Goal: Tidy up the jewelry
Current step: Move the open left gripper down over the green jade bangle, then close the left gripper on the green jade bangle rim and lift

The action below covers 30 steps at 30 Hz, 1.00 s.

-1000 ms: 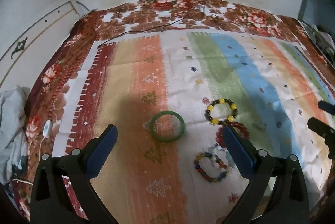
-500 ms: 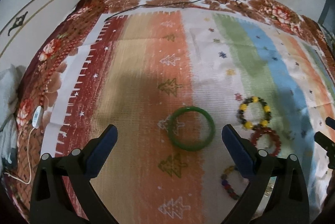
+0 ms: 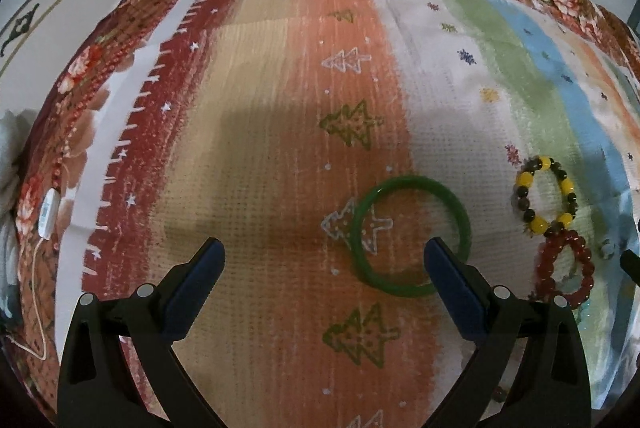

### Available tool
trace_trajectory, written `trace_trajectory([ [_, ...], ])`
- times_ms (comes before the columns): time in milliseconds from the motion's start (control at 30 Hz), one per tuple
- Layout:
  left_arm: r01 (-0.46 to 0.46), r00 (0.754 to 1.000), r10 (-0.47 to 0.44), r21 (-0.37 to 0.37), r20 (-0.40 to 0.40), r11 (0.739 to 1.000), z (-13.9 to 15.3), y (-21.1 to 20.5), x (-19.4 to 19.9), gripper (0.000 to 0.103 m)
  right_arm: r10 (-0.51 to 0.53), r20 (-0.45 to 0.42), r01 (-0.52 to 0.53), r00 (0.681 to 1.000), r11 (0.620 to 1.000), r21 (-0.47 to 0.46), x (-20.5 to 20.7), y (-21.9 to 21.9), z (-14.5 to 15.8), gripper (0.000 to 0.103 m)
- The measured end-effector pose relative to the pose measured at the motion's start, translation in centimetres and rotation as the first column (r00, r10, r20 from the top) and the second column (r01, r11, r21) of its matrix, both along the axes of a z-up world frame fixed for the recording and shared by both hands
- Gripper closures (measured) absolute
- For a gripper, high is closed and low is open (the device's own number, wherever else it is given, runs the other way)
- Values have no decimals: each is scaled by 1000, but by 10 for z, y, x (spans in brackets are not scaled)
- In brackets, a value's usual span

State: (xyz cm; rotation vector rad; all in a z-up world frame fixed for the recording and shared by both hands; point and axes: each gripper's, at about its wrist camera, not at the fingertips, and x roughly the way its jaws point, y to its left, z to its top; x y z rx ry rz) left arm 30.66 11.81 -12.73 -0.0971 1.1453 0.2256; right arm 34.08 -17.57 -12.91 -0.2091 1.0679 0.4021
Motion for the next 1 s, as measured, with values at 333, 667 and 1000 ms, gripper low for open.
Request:
trace_trajectory([
  [333,33,999,-33,-1,-37,999,-19,-2,6,22,44,-40,-45,998,999,-25,-1,6,-20,28],
  [667,103,994,-103,-2,-33,995,-19,-13,8,49,52,-48,-53,998,998,-23,1,8,-25,53],
  [1000,123,992,-124,-30,-28,992,-19,-18,7,84,57,-51,-58,997,998,-26,1,10,-24,86],
])
